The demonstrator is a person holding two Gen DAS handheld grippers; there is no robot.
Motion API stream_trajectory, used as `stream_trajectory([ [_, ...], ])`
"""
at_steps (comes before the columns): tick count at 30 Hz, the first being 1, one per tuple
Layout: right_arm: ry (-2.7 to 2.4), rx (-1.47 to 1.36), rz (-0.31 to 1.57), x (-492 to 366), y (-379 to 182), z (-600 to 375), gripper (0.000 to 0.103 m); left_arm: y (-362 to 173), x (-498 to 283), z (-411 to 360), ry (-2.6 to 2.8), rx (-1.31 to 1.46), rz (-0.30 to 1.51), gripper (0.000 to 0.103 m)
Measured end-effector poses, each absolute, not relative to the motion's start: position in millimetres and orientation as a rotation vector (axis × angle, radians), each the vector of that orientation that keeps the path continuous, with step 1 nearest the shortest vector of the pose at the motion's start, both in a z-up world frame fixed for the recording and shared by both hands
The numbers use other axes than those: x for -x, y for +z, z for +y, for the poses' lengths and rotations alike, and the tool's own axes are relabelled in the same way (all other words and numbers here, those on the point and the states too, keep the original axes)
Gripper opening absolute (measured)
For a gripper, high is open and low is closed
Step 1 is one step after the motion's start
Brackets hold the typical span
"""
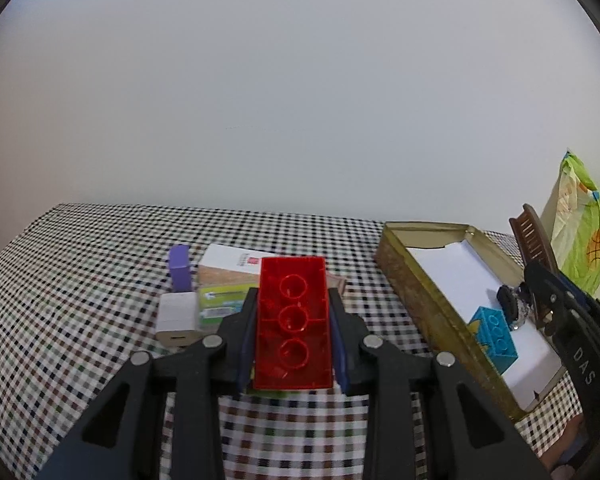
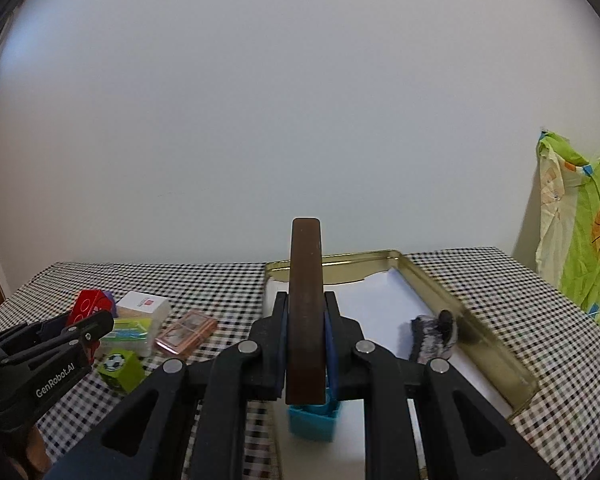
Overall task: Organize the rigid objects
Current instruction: 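Carry the red brick and brown comb over the gold tin tray with both tools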
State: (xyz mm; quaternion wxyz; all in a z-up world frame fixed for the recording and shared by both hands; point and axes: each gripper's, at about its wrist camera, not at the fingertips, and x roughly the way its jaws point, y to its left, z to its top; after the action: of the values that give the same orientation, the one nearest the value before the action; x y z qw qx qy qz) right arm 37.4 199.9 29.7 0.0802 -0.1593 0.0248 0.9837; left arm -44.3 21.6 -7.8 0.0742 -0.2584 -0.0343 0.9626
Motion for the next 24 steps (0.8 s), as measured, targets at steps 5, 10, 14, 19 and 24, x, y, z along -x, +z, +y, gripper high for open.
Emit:
stream_trajectory([
  [5,2.918,0.475,0.063,-39,29,213,0.017,-6,46,43,2.866,0.766,-0.081,0.03],
  [10,2.883,0.487,0.047,-40,28,233,0.017,-1,45,65,2.832,0.747,-0.072,0.03],
  [14,2.853,0.506,0.052,-36,26,251,0.017,-1,43,86,2.803,0.734,-0.044,0.03],
  [19,2.827,0.509,0.044,-34,26,271,0.017,1,45,113,2.764,0.73,-0.021,0.03],
  [24,2.811,0.512,0.02,-30,24,284,0.017,2,46,140,2.733,0.718,0.014,0.03],
])
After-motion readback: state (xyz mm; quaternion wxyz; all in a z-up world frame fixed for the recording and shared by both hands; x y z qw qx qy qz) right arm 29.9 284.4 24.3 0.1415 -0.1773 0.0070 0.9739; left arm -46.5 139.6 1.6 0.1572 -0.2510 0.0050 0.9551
